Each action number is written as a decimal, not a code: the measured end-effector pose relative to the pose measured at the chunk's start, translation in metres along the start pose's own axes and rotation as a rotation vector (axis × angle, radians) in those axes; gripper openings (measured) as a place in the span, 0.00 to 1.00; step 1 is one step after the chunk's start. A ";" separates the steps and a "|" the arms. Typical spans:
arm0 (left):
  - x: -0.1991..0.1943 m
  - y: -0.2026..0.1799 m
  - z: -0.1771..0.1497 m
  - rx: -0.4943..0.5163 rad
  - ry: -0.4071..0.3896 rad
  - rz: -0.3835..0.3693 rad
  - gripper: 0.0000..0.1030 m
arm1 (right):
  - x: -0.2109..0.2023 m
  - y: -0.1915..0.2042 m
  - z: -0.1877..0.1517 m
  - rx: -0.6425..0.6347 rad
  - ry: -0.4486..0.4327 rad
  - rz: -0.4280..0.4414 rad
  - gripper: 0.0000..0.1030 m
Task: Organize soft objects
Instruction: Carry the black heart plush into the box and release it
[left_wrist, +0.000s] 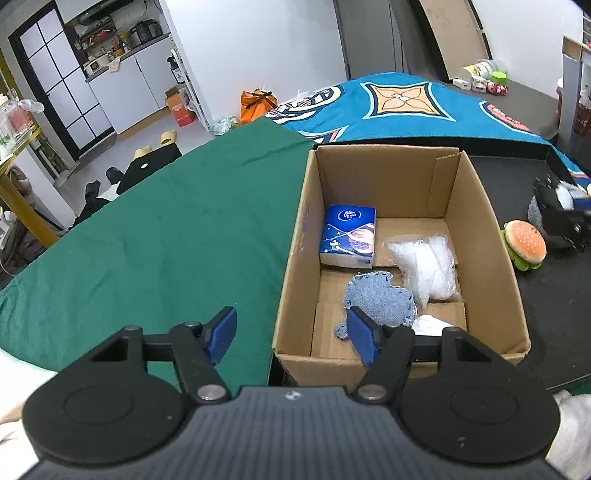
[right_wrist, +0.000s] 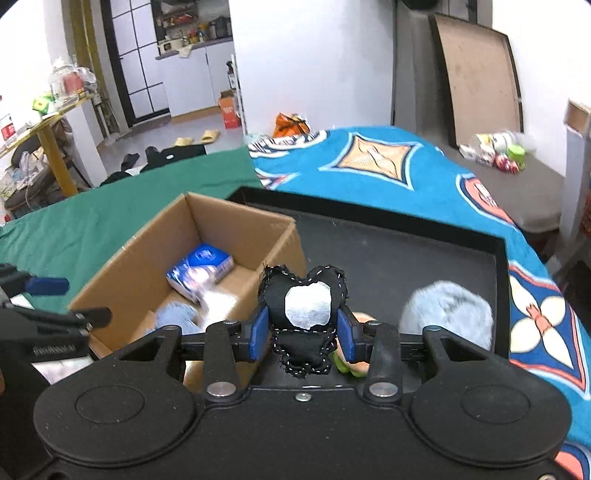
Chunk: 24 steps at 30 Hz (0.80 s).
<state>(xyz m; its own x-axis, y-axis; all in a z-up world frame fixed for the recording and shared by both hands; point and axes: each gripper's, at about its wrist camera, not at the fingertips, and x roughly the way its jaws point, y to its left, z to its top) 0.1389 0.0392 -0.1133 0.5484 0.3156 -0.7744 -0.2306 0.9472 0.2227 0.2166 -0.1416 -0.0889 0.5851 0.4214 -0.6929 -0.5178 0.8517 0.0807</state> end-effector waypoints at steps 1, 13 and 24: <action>0.000 0.001 0.000 -0.004 -0.004 -0.004 0.57 | 0.000 0.003 0.003 -0.003 -0.008 0.005 0.37; 0.010 0.013 -0.003 -0.068 0.034 -0.082 0.21 | 0.012 0.040 0.022 -0.065 -0.036 0.006 0.38; 0.017 0.030 -0.007 -0.134 0.019 -0.140 0.12 | 0.038 0.066 0.037 -0.141 -0.033 -0.036 0.51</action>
<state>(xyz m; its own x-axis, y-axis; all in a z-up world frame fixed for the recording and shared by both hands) 0.1361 0.0725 -0.1243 0.5676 0.1793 -0.8036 -0.2588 0.9654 0.0326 0.2279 -0.0580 -0.0831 0.6236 0.4037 -0.6695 -0.5774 0.8152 -0.0462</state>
